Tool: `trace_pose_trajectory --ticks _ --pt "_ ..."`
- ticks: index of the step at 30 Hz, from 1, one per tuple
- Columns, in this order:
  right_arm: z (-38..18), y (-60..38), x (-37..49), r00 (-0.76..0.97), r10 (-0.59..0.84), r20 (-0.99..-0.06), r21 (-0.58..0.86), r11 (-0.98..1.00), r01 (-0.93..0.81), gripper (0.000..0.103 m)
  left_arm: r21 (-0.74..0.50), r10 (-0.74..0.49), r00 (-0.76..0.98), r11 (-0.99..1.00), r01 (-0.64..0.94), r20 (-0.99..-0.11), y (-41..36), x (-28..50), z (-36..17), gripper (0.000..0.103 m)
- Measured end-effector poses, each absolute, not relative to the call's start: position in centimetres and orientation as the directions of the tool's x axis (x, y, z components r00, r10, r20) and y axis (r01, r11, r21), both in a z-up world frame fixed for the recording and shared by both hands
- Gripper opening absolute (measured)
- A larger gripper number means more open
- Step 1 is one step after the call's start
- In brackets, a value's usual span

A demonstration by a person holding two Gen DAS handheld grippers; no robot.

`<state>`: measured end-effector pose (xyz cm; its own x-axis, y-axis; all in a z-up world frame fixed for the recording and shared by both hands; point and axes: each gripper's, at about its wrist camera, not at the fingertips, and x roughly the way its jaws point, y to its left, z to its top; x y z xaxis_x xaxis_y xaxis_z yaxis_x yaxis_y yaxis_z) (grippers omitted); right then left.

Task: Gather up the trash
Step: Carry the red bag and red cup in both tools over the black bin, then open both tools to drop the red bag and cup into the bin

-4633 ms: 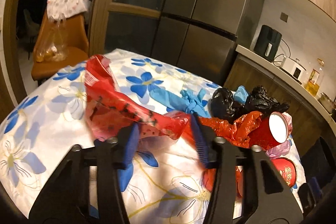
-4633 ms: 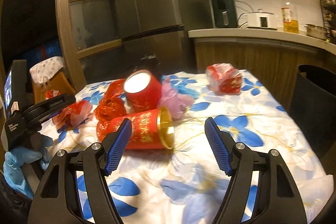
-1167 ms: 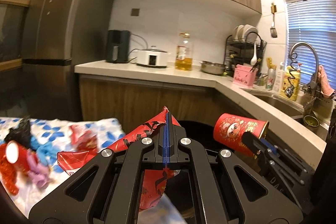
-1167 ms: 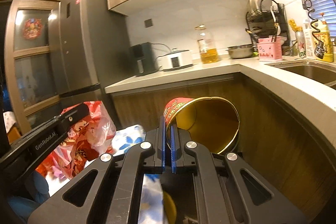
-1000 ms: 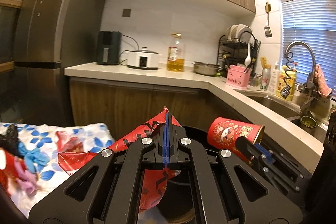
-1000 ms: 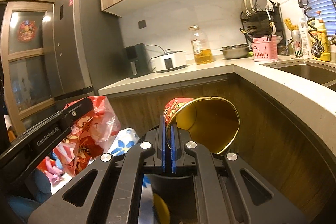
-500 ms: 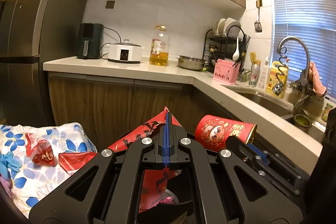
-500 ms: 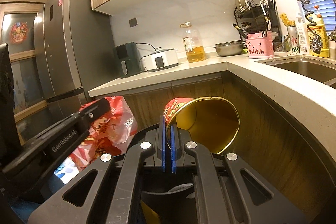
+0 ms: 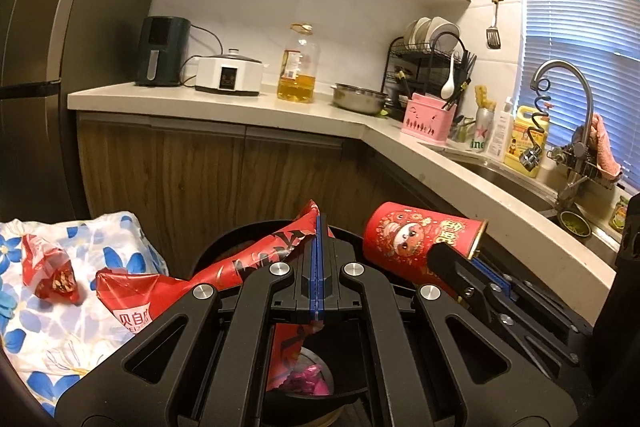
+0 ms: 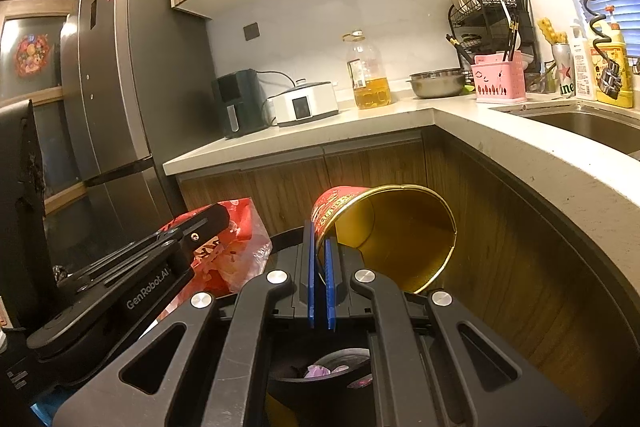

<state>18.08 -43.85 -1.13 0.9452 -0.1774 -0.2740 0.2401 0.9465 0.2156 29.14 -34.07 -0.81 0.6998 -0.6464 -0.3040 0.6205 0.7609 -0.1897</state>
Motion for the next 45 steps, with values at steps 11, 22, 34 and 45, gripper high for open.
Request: trace_pose_trajectory --ticks 11,22,34,45 --pt "-1.7 -44.2 18.7 0.938 -0.172 -0.300 0.218 0.945 0.243 0.005 -0.248 -0.661 0.676 0.750 0.613 -0.326 -33.2 30.3 -1.6 0.037" --pt "-2.5 -44.6 20.0 0.927 -0.142 -0.346 0.224 0.947 0.229 0.006 -0.275 -0.685 0.658 0.728 0.628 -0.312 -31.9 30.4 -2.0 0.042" --pt "-3.6 -44.9 20.1 0.913 -0.139 -0.383 0.230 0.943 0.241 0.036 -0.272 -0.692 0.651 0.722 0.637 -0.312 -31.7 30.4 -2.0 0.042" --pt "-3.3 -47.4 16.9 0.901 -0.254 -0.352 0.276 0.891 0.359 0.042 -0.246 -0.726 0.580 0.678 0.692 -0.368 -35.0 29.9 -3.6 0.042"
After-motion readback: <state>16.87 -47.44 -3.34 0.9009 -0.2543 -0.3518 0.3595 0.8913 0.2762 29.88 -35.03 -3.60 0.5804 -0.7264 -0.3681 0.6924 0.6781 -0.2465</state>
